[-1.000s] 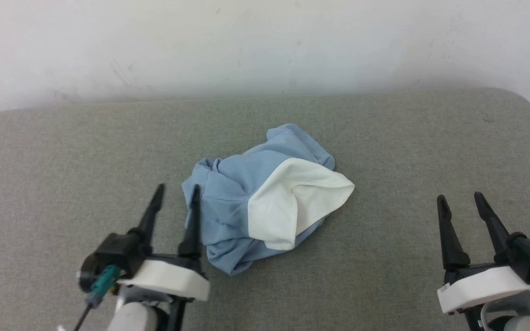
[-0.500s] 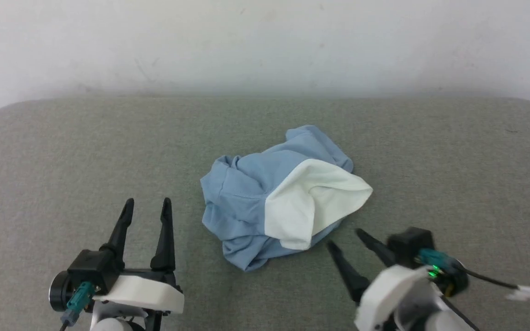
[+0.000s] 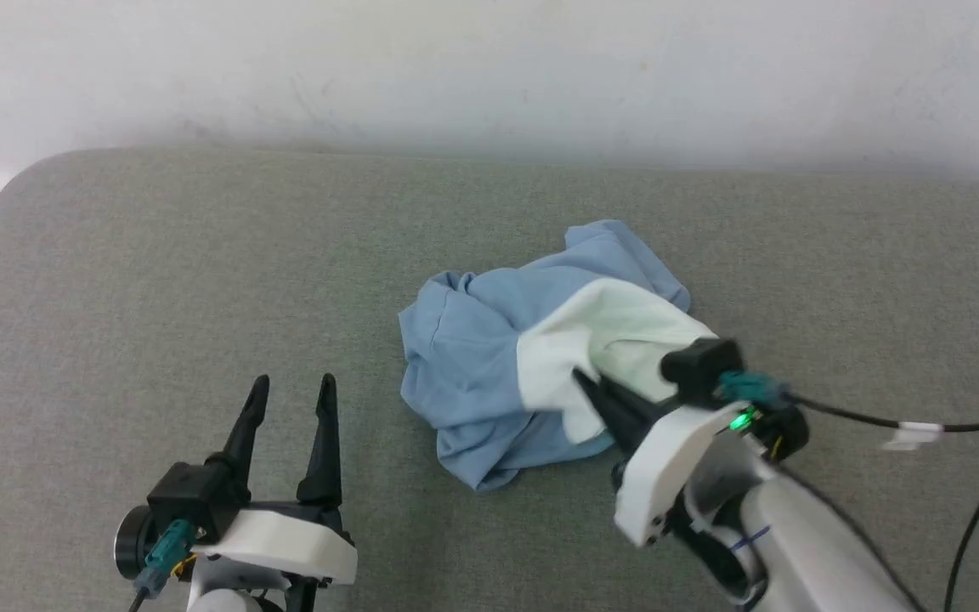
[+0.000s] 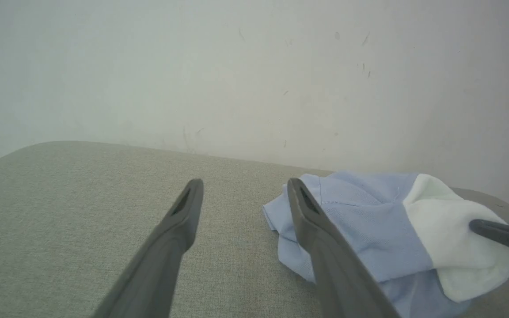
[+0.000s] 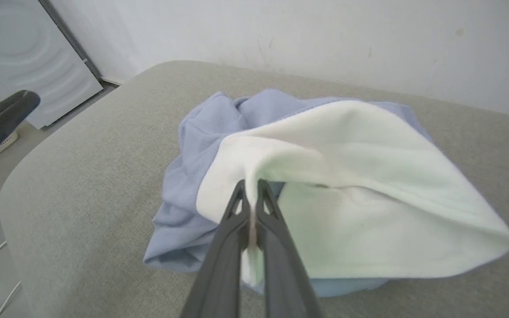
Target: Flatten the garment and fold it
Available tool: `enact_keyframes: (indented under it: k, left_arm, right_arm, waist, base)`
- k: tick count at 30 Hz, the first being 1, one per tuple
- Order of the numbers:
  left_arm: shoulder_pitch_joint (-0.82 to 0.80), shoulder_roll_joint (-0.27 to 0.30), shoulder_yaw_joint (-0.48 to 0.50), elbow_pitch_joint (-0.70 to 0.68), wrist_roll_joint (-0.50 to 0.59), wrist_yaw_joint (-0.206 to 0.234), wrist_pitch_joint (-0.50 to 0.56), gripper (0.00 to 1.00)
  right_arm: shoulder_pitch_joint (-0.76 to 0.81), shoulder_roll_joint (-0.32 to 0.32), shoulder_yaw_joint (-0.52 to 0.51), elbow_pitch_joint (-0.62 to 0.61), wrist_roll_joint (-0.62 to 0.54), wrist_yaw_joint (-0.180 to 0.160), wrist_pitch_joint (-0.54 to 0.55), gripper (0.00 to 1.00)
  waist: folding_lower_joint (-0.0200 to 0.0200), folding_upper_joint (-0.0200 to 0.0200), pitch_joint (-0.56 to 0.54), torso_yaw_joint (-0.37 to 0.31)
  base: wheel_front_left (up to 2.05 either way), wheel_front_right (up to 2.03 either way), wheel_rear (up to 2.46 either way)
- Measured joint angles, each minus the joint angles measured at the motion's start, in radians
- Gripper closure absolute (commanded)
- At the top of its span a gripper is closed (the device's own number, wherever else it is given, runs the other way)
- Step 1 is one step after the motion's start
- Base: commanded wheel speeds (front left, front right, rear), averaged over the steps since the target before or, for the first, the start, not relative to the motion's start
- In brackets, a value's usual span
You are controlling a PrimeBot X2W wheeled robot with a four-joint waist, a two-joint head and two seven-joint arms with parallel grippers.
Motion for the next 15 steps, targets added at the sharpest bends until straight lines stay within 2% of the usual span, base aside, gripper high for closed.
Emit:
enact_keyframes:
  k: [3,7,12,15]
  left_arm:
    - [0.000,-0.002,0.006,0.000,0.000,0.000,0.000,0.00]
    - [0.000,-0.005,0.009,-0.002,0.000,0.000,0.000,0.00]
    - [0.000,-0.007,0.015,-0.002,0.000,0.000,0.000,0.00]
    - [0.001,-0.008,0.016,-0.001,0.000,0.000,0.000,0.00]
  right_arm:
    - [-0.009,-0.016,-0.067,-0.040,-0.024,0.000,-0.064,1.00]
    - [0.015,-0.048,-0.269,-0.148,-0.084,0.000,-0.117,1.00]
    - [0.183,-0.048,-0.596,-0.279,-0.167,0.000,-0.058,1.00]
    - [0.300,-0.021,-0.741,-0.314,-0.193,0.000,-0.007,1.00]
  waist:
    - [0.0000,0.0000,0.000,-0.012]
    - [0.0000,0.0000,-0.002,-0.032]
    - [0.0000,0.0000,-0.004,-0.059]
    - [-0.0001,0.0000,-0.002,-0.073]
  base:
    - [0.00,0.00,0.00]
    - [0.00,0.00,0.00]
    - [0.00,0.00,0.00]
    - [0.00,0.00,0.00]
